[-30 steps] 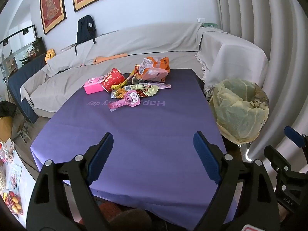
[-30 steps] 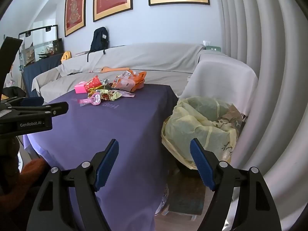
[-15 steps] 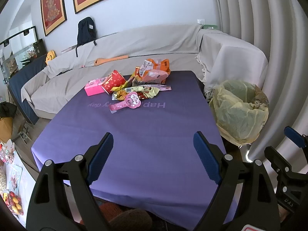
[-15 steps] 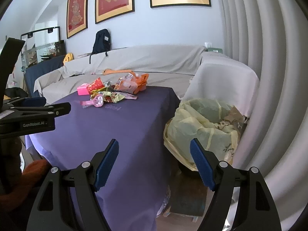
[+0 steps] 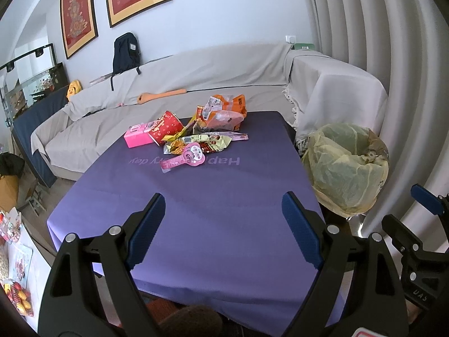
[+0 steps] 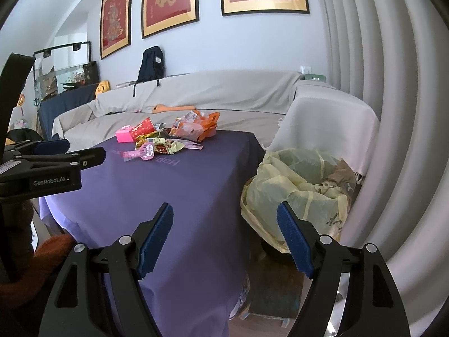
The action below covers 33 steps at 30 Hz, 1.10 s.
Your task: Collect trash
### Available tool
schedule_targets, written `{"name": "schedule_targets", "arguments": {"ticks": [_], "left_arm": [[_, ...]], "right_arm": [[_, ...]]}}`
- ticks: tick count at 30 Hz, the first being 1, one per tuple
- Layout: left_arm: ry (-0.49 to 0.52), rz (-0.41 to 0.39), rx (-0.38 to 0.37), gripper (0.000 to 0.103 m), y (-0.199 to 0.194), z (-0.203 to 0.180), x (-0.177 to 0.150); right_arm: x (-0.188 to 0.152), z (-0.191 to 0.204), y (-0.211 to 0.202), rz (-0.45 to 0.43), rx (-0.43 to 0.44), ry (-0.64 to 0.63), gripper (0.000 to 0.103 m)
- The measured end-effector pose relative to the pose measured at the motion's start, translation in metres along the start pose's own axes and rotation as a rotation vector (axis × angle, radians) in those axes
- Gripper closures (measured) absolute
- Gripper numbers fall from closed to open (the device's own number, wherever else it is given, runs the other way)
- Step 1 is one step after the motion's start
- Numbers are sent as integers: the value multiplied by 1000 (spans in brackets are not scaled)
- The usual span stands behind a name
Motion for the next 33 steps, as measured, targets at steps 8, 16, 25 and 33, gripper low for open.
{"name": "schedule_targets", "arguments": {"ticks": [8, 16, 25, 33], "left_arm": [[-1, 0, 0, 22, 0, 0, 0], [-1, 0, -1, 22, 0, 0, -1], [-4, 3, -2, 22, -1, 1, -2], [-4, 3, -3, 22, 0, 2, -2]], "right_arm": [[0, 0, -1, -1, 2, 0, 30], [0, 0, -1, 0, 1, 0, 30], [0, 0, -1, 1, 2, 1, 30], [0, 0, -1, 2, 2, 0, 30]]}}
Point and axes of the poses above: each gripper's, at about its wrist camera, not at the fingertips, and y roughly the way its jaws point, z to its left, x to its top, the point moved 3 cm from there along y, roughly the way its jaws point, and after that the axes turned 7 degrees about z, right-handed, at the moved point
